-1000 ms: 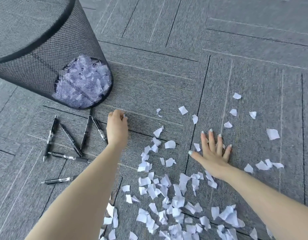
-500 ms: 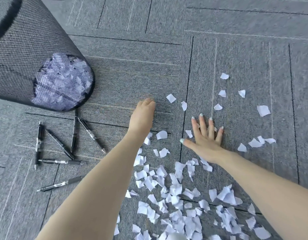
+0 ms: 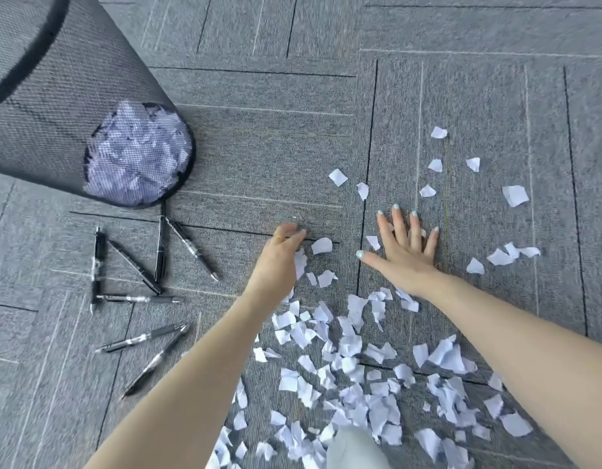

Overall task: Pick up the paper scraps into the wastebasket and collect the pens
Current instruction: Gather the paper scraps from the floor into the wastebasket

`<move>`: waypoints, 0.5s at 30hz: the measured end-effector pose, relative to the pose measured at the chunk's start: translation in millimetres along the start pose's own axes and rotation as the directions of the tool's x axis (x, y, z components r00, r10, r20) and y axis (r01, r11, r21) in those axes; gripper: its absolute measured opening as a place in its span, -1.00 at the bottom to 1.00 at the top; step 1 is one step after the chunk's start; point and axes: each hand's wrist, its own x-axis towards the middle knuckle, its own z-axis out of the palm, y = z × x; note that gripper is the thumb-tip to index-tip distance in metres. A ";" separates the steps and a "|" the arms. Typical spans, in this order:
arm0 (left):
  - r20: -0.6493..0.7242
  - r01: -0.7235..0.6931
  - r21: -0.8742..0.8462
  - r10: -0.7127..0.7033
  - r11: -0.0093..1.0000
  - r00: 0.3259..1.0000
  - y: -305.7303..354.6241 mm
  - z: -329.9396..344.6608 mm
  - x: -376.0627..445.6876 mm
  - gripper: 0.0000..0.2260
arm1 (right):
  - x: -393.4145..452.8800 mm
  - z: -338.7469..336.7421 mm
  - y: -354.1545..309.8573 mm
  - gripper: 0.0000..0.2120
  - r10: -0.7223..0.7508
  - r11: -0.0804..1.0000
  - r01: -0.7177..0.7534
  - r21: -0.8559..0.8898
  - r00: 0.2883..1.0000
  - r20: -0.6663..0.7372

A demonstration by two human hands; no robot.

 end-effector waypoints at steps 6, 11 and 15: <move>-0.018 -0.102 0.030 0.102 0.994 0.995 -8.0 10.4 -35.3 -0.61 | -20.4 22.4 8.0 -0.31 -0.234 0.965 0.257 0.046 0.930 -0.284; 0.041 -0.062 -0.085 0.065 0.994 0.997 -18.6 8.8 -85.9 -0.75 | -72.1 42.6 -2.9 -0.51 -0.377 0.864 0.452 0.220 0.872 -0.313; -0.109 -0.071 -0.138 0.056 0.988 0.992 -5.4 1.7 -78.8 -0.79 | -70.0 39.2 -0.7 -0.66 -0.170 0.909 0.356 0.217 0.792 -0.587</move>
